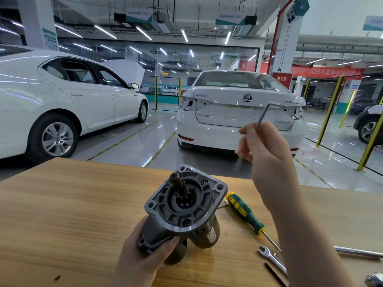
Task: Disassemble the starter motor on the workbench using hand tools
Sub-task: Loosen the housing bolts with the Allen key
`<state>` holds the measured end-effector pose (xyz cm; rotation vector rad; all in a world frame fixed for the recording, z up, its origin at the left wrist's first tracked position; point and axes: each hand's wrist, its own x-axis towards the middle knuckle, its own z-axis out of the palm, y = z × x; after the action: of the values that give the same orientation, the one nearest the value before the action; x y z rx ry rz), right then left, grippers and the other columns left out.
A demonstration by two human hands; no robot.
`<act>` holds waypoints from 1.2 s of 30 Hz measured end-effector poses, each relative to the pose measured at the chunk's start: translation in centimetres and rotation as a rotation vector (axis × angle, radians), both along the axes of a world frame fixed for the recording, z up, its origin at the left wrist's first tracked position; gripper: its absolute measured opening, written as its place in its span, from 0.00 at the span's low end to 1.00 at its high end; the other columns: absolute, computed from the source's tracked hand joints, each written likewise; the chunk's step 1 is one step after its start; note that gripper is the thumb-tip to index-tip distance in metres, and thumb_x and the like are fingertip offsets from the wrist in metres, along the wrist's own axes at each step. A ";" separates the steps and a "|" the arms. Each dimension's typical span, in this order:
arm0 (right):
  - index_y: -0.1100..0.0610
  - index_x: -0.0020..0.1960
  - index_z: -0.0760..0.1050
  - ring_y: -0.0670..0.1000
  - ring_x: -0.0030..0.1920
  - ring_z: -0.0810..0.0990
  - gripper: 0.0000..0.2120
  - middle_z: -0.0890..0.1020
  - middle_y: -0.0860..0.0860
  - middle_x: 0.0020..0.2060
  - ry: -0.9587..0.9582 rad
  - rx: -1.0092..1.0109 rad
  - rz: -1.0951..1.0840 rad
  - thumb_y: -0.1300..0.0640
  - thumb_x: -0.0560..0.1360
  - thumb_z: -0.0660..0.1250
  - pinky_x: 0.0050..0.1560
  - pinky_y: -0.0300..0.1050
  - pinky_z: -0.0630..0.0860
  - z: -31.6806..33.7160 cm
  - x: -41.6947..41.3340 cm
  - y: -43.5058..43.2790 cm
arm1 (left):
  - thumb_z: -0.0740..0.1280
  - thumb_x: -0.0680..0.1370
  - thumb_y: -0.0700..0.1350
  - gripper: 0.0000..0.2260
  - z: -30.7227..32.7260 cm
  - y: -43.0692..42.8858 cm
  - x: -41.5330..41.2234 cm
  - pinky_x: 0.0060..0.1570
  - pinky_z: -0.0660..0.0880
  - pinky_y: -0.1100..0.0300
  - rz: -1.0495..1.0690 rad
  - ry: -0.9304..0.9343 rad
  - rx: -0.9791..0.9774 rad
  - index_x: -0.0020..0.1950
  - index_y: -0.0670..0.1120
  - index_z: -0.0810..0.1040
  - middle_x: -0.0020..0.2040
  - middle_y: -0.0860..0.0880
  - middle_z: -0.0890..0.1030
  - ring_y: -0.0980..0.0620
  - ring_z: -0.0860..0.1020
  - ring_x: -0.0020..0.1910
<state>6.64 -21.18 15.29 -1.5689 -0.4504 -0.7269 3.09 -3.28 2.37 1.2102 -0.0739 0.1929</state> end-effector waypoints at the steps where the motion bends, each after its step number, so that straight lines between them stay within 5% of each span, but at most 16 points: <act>1: 0.54 0.38 0.72 0.43 0.28 0.68 0.13 0.70 0.45 0.23 0.037 0.109 -0.014 0.60 0.80 0.56 0.35 0.39 0.72 -0.6 0.3 -0.3 | 0.69 0.66 0.23 0.20 0.1 0.0 0.0 0.32 0.75 0.70 0.017 0.018 0.020 0.46 0.48 0.77 0.38 0.54 0.85 0.60 0.82 0.36; 5: 0.57 0.33 0.72 0.43 0.21 0.60 0.16 0.63 0.47 0.18 0.257 0.476 0.023 0.52 0.78 0.59 0.21 0.35 0.60 -4.9 1.0 -0.1 | 0.68 0.68 0.24 0.20 0.4 -0.3 0.1 0.30 0.72 0.72 0.101 0.081 0.013 0.43 0.50 0.75 0.39 0.53 0.82 0.58 0.78 0.37; 10: 0.48 0.35 0.83 0.41 0.22 0.63 0.19 0.64 0.48 0.20 0.215 0.285 -0.079 0.43 0.75 0.58 0.27 0.38 0.61 -11.5 0.5 2.5 | 0.66 0.67 0.21 0.21 0.1 -0.3 0.0 0.27 0.71 0.77 0.113 0.043 0.034 0.43 0.48 0.76 0.32 0.58 0.84 0.66 0.80 0.31; 13: 0.36 0.39 0.82 0.37 0.26 0.73 0.12 0.74 0.42 0.21 0.046 0.301 -0.119 0.38 0.73 0.60 0.30 0.26 0.67 -12.7 -0.3 3.6 | 0.69 0.67 0.22 0.20 0.1 -0.4 0.1 0.28 0.70 0.79 0.131 0.009 0.075 0.43 0.49 0.76 0.33 0.59 0.84 0.66 0.79 0.31; 18: 0.31 0.48 0.78 0.36 0.31 0.75 0.11 0.77 0.38 0.26 -0.028 0.169 -0.077 0.38 0.71 0.58 0.34 0.25 0.67 -13.1 -0.4 4.1 | 0.69 0.66 0.22 0.21 0.0 -0.3 0.1 0.27 0.69 0.79 0.143 0.002 0.083 0.41 0.49 0.76 0.30 0.60 0.83 0.68 0.78 0.29; 25: 0.45 0.41 0.82 0.39 0.29 0.76 0.20 0.79 0.43 0.27 -0.001 0.268 -0.072 0.38 0.71 0.54 0.29 0.28 0.69 -12.3 -1.0 5.0 | 0.73 0.65 0.27 0.21 -1.1 0.2 0.8 0.28 0.69 0.78 0.080 0.018 0.088 0.43 0.53 0.77 0.34 0.62 0.83 0.68 0.79 0.33; 31: 0.47 0.25 0.74 0.41 0.23 0.67 0.26 0.70 0.45 0.19 0.167 0.206 -0.116 0.31 0.67 0.50 0.27 0.32 0.61 -11.4 -1.0 5.0 | 0.76 0.61 0.33 0.19 -1.2 0.3 1.1 0.29 0.71 0.77 0.053 -0.027 0.064 0.44 0.51 0.78 0.36 0.60 0.84 0.67 0.80 0.34; 36: 0.52 0.23 0.67 0.42 0.22 0.63 0.34 0.65 0.49 0.19 0.203 0.187 -0.090 0.21 0.61 0.53 0.25 0.31 0.59 -10.3 -1.2 4.3 | 0.78 0.58 0.41 0.21 -1.3 0.2 0.7 0.33 0.72 0.76 0.044 -0.055 0.087 0.48 0.53 0.78 0.41 0.60 0.84 0.65 0.80 0.39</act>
<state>5.48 -16.92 4.97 -1.4754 -0.1584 -0.6499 3.77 -3.04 1.05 1.2944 -0.1050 0.2635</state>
